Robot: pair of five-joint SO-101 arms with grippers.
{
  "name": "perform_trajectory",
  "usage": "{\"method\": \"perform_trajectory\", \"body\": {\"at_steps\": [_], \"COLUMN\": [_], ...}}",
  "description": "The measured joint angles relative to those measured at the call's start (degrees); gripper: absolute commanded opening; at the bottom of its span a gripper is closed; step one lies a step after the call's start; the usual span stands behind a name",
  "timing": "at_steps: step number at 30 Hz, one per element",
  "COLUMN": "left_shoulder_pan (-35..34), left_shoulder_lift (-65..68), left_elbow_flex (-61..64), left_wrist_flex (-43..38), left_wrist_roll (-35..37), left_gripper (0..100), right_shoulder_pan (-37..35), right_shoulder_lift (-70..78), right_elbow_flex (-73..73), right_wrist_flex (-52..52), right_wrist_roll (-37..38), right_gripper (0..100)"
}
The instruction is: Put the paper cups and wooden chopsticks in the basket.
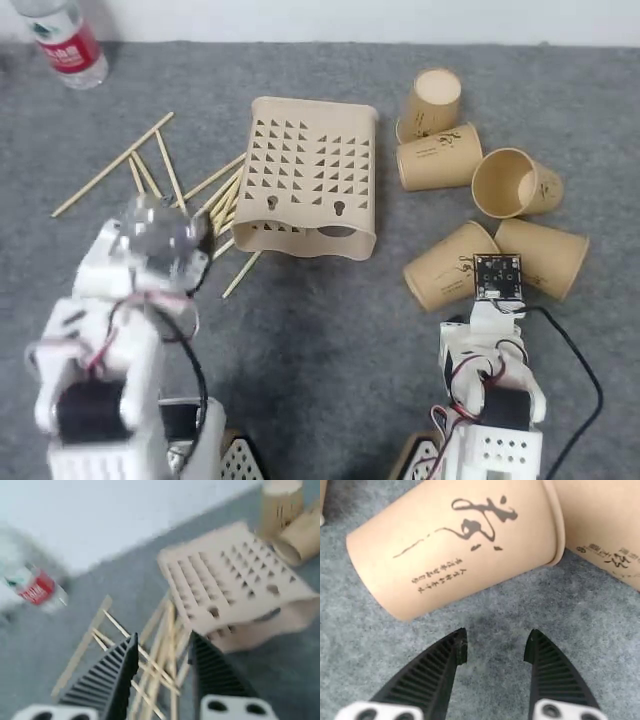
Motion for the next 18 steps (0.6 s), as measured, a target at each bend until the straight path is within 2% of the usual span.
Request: {"method": "perform_trajectory", "body": {"at_steps": [5, 9, 15, 18], "left_shoulder_pan": [0.00, -2.11, -1.41, -1.41], "left_shoulder_lift": [22.59, 36.66, 34.90, 30.33], "left_elbow_flex": [-3.43, -4.13, 10.90, 19.34], "left_wrist_flex": [2.55, -4.92, -24.79, -31.56], "left_wrist_roll": [0.88, -0.53, -7.03, -8.09], "left_gripper": [19, 19, 19, 21], "right_shoulder_pan": [0.00, 0.00, 0.00, 0.00], "right_shoulder_lift": [0.00, 0.00, 0.00, 0.00], "right_elbow_flex": [0.00, 0.00, 0.00, 0.00], "right_wrist_flex": [0.00, 0.00, 0.00, 0.00], "right_wrist_roll": [0.00, 0.00, 0.00, 0.00], "right_gripper": [19.9, 19.9, 19.9, 19.9]}}
